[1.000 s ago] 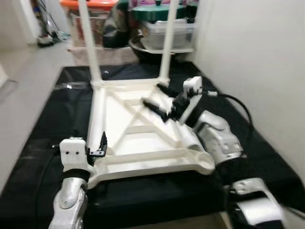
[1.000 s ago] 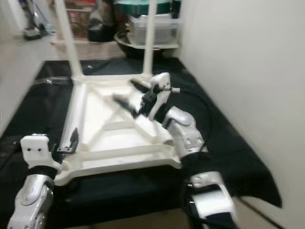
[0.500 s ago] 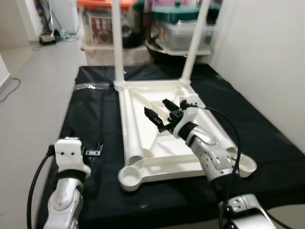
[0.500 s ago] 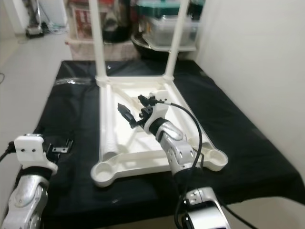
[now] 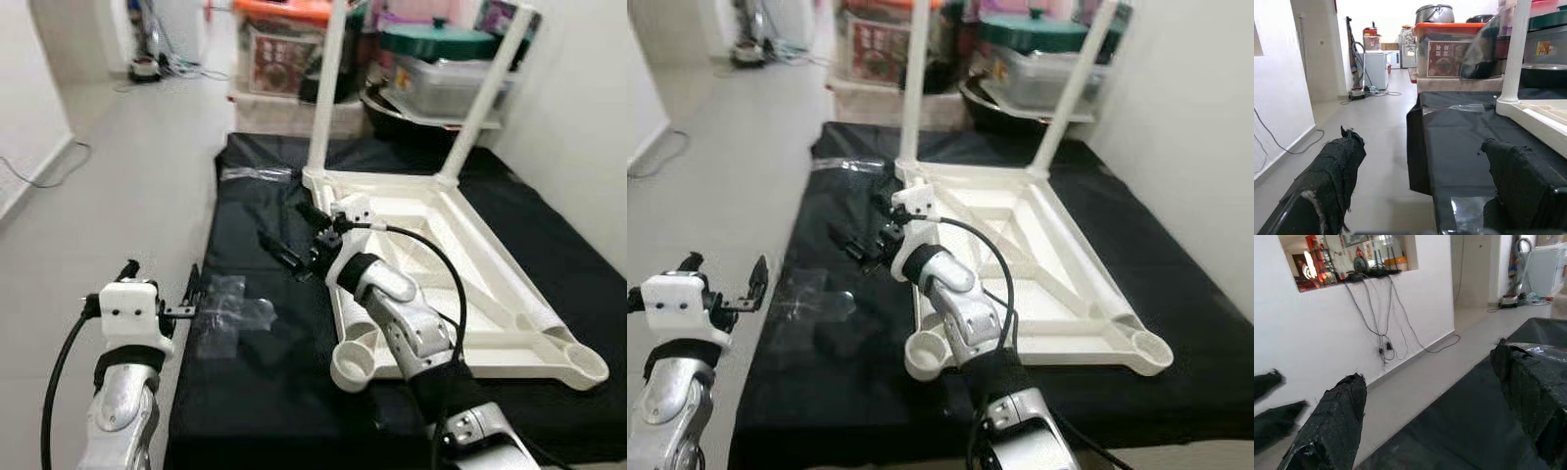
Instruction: Building children table
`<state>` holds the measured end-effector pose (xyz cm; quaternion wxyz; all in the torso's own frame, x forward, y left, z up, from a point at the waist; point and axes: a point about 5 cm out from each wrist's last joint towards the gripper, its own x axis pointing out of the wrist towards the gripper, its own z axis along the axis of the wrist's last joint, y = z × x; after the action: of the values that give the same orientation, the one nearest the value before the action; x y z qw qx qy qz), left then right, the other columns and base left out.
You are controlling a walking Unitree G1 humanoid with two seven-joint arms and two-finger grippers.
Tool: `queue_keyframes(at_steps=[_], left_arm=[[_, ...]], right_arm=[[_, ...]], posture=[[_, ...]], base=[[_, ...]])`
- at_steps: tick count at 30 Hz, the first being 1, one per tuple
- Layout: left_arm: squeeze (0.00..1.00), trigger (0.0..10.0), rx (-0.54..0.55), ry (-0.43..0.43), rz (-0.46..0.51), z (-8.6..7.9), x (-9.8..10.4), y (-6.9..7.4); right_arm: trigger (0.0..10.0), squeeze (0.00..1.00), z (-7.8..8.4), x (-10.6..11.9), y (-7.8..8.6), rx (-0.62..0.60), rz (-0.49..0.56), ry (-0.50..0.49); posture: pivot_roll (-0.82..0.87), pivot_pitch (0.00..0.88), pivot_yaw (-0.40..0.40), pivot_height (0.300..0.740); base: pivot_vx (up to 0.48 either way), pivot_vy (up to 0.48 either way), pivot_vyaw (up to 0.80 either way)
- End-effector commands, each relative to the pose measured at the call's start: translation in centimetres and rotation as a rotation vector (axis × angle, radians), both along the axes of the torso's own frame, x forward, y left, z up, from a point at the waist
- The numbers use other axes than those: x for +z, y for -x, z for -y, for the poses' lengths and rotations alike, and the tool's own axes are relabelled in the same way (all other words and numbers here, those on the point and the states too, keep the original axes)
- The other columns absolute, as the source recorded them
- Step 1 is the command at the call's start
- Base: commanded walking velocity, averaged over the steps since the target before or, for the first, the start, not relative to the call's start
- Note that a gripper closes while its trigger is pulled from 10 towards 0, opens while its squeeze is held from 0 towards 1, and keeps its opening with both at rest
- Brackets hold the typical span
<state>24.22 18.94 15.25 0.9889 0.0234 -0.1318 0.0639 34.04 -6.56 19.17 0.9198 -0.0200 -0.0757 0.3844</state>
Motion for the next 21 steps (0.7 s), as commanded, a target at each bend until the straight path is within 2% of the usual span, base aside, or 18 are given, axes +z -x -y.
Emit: queue_keyframes(at_steps=[1, 2, 3, 4, 5, 6, 8, 9, 10, 13, 14, 16, 18, 21], left_arm=[[0.0, 10.0, -0.007, -0.005, -0.027, 0.4, -0.6, 0.0], [0.0, 10.0, -0.007, -0.011, -0.031, 0.4, -0.7, 0.0], [0.0, 10.0, -0.004, -0.013, -0.036, 0.4, -0.8, 0.0], [0.0, 10.0, -0.004, -0.013, -0.036, 0.4, -0.8, 0.0], [0.0, 10.0, 0.0, -0.012, -0.038, 0.4, -0.8, -0.1], [0.0, 10.0, 0.0, -0.012, -0.038, 0.4, -0.8, -0.1], [0.0, 10.0, 0.007, -0.01, -0.041, 0.2, -1.0, -0.2], [0.0, 10.0, 0.008, -0.01, -0.041, 0.2, -1.0, -0.2], [0.0, 10.0, 0.009, -0.011, -0.042, 0.2, -1.0, -0.2], [0.0, 10.0, 0.008, -0.011, -0.042, 0.2, -1.0, -0.2], [0.0, 10.0, 0.009, -0.01, -0.045, 0.3, -1.1, -0.2], [0.0, 10.0, 0.009, -0.01, -0.045, 0.3, -1.1, -0.2], [0.0, 10.0, 0.008, -0.006, -0.047, 0.5, -1.2, -0.3], [0.0, 10.0, 0.006, -0.003, -0.047, 0.6, -1.2, -0.3]], right_arm=[[10.0, 0.0, 0.6, -0.5, 0.2, -0.011, 0.019, 0.056], [10.0, 0.0, 0.7, -0.6, 0.4, 0.003, 0.056, 0.111], [10.0, 0.0, 1.0, -1.3, 1.2, 0.097, 0.077, 0.212], [10.0, 0.0, 1.0, -1.3, 1.2, 0.097, 0.077, 0.212], [10.0, 0.0, 1.7, -2.3, 2.2, 0.211, 0.1, 0.332], [10.0, 0.0, 1.7, -2.3, 2.2, 0.211, 0.1, 0.332], [10.0, 0.0, 4.0, -3.7, 3.4, 0.388, 0.057, 0.509], [10.0, 0.0, 4.6, -3.8, 3.5, 0.42, 0.046, 0.545], [10.0, 0.0, 5.2, -3.7, 3.5, 0.44, 0.046, 0.57], [10.0, 0.0, 5.4, -3.7, 3.5, 0.45, 0.051, 0.583], [10.0, 0.0, 6.0, -3.4, 3.0, 0.441, 0.05, 0.621], [10.0, 0.0, 6.0, -3.4, 3.0, 0.441, 0.05, 0.621], [10.0, 0.0, 6.7, -2.9, 2.3, 0.424, 0.056, 0.671], [10.0, 0.0, 6.6, -2.8, 1.5, 0.383, 0.063, 0.713]], posture=[[0.07, 0.0, -0.086, 0.74], [0.07, 0.0, -0.086, 0.74], [0.07, 0.0, -0.087, 0.74], [0.07, 0.0, -0.087, 0.74], [0.07, 0.0, -0.089, 0.74], [0.07, 0.0, -0.089, 0.74], [0.06, 0.0, -0.086, 0.74], [0.06, 0.0, -0.086, 0.74], [0.05, 0.0, -0.087, 0.74], [0.05, 0.0, -0.087, 0.74], [0.05, 0.0, -0.088, 0.74], [0.05, 0.0, -0.088, 0.74], [0.05, 0.0, -0.091, 0.74], [0.05, 0.0, -0.093, 0.74]], base=[[0.0, 0.0, 0.0], [0.0, 0.0, 0.0], [0.0, 0.0, 0.0], [0.0, 0.0, 0.0], [0.0, 0.0, 0.0], [0.0, 0.0, 0.0], [0.0, 0.0, 0.0], [0.0, 0.0, 0.0], [0.0, 0.0, 0.0], [0.0, 0.0, 0.0], [0.0, 0.0, 0.0], [0.0, 0.0, 0.0], [0.0, 0.0, 0.0], [0.0, 0.0, 0.0]])
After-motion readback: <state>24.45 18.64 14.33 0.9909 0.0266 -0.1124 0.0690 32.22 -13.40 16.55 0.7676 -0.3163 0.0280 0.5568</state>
